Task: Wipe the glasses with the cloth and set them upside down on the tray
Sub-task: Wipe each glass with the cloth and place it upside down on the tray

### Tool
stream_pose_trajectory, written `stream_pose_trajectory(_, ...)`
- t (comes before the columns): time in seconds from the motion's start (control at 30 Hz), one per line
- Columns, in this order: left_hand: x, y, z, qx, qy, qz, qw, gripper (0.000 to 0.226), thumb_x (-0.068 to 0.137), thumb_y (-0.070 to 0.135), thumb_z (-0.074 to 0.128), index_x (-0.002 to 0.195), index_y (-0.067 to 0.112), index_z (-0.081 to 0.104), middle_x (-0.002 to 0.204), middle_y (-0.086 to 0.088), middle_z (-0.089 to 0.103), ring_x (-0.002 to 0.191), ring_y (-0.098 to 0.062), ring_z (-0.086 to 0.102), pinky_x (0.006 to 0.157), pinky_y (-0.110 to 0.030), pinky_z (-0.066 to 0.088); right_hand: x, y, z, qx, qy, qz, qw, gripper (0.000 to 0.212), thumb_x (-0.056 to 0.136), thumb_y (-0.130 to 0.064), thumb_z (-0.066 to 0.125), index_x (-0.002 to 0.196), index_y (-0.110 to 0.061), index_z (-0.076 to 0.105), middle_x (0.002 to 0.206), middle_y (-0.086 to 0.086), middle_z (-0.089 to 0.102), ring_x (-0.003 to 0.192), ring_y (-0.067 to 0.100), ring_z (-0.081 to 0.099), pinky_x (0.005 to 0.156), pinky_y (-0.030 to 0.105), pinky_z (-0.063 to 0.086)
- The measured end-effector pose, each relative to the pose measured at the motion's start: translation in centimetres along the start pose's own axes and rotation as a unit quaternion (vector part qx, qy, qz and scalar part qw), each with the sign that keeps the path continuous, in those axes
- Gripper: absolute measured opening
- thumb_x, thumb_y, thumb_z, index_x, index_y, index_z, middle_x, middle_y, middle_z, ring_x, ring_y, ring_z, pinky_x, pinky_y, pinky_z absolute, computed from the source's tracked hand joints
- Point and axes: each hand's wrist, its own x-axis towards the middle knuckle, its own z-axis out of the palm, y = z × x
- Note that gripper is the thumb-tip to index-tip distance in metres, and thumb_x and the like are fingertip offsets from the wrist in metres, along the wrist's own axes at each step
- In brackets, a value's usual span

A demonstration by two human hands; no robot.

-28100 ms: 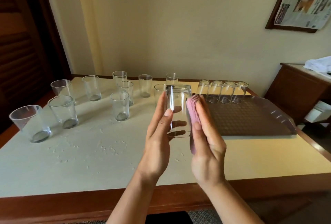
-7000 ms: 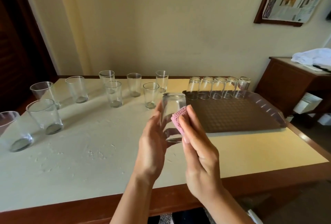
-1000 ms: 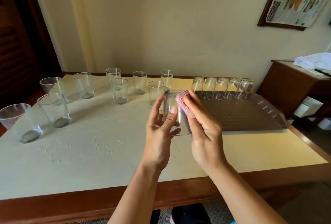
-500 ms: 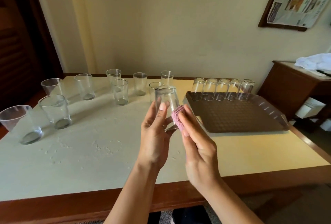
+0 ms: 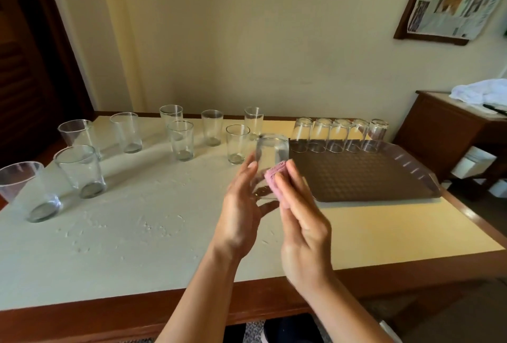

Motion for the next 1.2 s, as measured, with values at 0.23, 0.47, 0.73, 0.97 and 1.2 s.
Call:
stream_pose_trajectory(0.23, -0.4, -1.2, 0.9, -0.121, 0.027, -0.025, 0.992, 0.076, 0.087, 0.024, 0.079, 0.152, 0.006, 0.045, 0.137, -0.029, 0.060, 0.110, -0.037, 0.059, 0.090, -0.044, 0.059, 4.1, -0.9, -1.6, -0.006, 0.026, 0.032, 0.999, 0.039, 0.105, -0.003, 0.044, 0.143, -0.010, 0.052, 0.160, 0.007, 0.041, 0.146, 0.017, 0.044, 0.119, 0.037, 0.039)
stream_pose_trajectory(0.47, -0.2, -0.9, 0.3, -0.135, -0.032, -0.079, 0.987, 0.056, 0.096, 0.044, 0.056, 0.148, 0.023, 0.055, 0.124, -0.021, 0.066, 0.107, -0.034, 0.065, 0.101, -0.054, 0.053, 2.0, 0.2, -1.5, -0.019, 0.020, 0.009, 1.000, 0.040, 0.104, -0.001, 0.045, 0.143, -0.007, 0.052, 0.159, 0.007, 0.043, 0.147, 0.025, 0.043, 0.116, 0.054, 0.041)
stream_pose_trajectory(0.73, 0.7, 0.2, 0.8, -0.051, 0.010, 0.016, 0.999, 0.064, 0.092, 0.033, 0.070, 0.151, 0.023, 0.048, 0.118, -0.008, 0.070, 0.093, -0.020, 0.070, 0.082, -0.036, 0.058, 2.8, -1.1, -1.1, -0.043, 0.014, -0.003, 0.999, 0.040, 0.104, -0.001, 0.046, 0.143, -0.003, 0.051, 0.158, 0.008, 0.042, 0.149, 0.014, 0.039, 0.119, 0.032, 0.037)
stream_pose_trajectory(0.97, -0.6, -0.1, 1.1, -0.004, -0.056, -0.006, 0.998, 0.057, 0.102, 0.042, 0.057, 0.156, 0.033, 0.041, 0.125, -0.007, 0.072, 0.092, -0.020, 0.071, 0.100, -0.051, 0.050, 4.9, -1.1, -2.0, -0.017, 0.012, 0.013, 1.000, 0.040, 0.105, -0.002, 0.044, 0.144, -0.004, 0.050, 0.159, 0.008, 0.041, 0.149, 0.013, 0.039, 0.120, 0.030, 0.035)
stream_pose_trajectory(1.2, 0.1, 0.9, 1.1, 0.003, -0.003, 0.034, 0.999, 0.056, 0.096, 0.043, 0.056, 0.151, 0.030, 0.049, 0.113, 0.001, 0.078, 0.092, -0.014, 0.074, 0.087, -0.040, 0.056, 1.0, -1.3, 0.0, 0.015, 0.010, -0.002, 1.000, 0.043, 0.102, 0.009, 0.042, 0.144, 0.000, 0.048, 0.163, 0.013, 0.035, 0.146, 0.020, 0.044, 0.117, 0.039, 0.041)
